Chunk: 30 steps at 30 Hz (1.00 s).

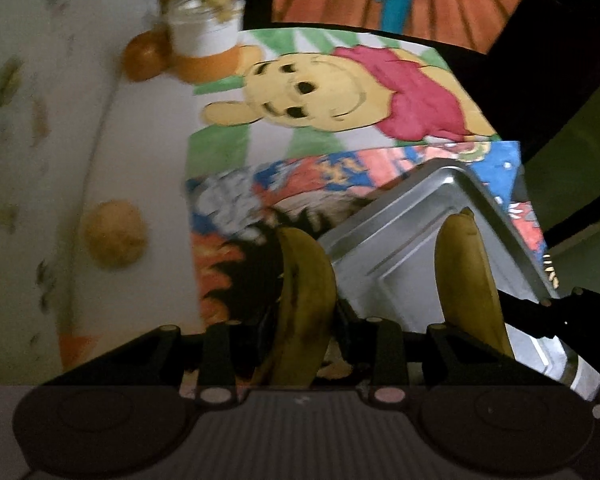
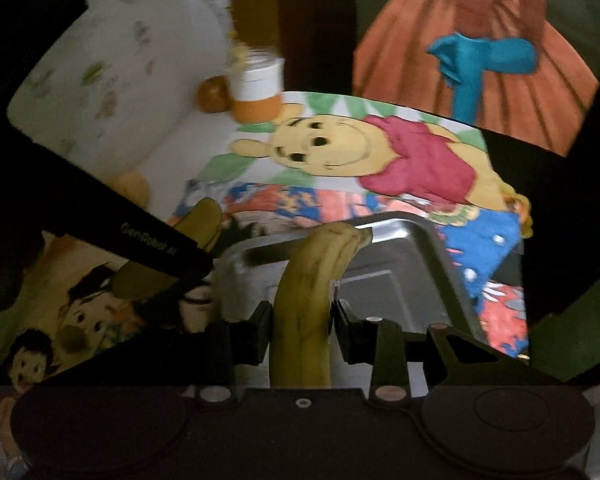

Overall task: Organize fruits
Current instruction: 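Carry both bananas into the metal tray while both tools open to release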

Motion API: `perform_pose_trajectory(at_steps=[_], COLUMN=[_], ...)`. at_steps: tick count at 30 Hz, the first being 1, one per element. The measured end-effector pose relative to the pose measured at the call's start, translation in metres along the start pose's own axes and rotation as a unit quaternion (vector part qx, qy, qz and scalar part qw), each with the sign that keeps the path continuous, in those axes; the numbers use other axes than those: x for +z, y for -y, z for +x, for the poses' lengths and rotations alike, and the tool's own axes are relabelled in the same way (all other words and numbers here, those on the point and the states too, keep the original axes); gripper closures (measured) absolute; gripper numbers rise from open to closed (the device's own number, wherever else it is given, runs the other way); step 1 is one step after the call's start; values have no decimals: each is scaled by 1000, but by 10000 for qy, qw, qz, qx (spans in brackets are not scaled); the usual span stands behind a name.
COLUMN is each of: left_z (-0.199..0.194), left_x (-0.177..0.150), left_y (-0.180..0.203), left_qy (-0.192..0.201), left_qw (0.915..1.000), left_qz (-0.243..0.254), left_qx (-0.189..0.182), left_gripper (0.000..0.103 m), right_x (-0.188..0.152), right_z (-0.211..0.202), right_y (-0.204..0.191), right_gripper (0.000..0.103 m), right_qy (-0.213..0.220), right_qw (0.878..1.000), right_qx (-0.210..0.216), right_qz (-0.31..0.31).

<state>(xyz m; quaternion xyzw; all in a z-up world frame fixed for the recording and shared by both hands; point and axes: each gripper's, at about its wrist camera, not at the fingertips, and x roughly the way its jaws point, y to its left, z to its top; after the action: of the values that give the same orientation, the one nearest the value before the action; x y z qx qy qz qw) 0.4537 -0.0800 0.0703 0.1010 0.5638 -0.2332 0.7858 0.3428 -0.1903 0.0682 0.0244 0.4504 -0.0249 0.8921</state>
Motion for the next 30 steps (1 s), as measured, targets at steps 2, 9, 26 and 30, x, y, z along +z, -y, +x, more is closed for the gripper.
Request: perform_pose_trajectory(at_steps=[2, 9, 26, 30], left_z=[4, 26, 69, 73], left_x=[6, 27, 34, 33], left_y=[10, 41, 64, 65], left_qy=[-4, -109, -493, -523], left_qw=[9999, 9985, 9957, 9958], left_qz=[113, 464, 658, 627], left_qx=[-50, -267, -437, -419], left_gripper=[67, 67, 67, 67], right_x=[-1, -7, -16, -16], right_z=[3, 20, 46, 47], right_y=[9, 35, 43, 43], right_gripper=[68, 68, 68, 67], right_qy=[-18, -229, -531, -533], right_qw=[9999, 9984, 9975, 9976], right_qx=[-92, -299, -326, -326], right_qz=[120, 414, 341, 288])
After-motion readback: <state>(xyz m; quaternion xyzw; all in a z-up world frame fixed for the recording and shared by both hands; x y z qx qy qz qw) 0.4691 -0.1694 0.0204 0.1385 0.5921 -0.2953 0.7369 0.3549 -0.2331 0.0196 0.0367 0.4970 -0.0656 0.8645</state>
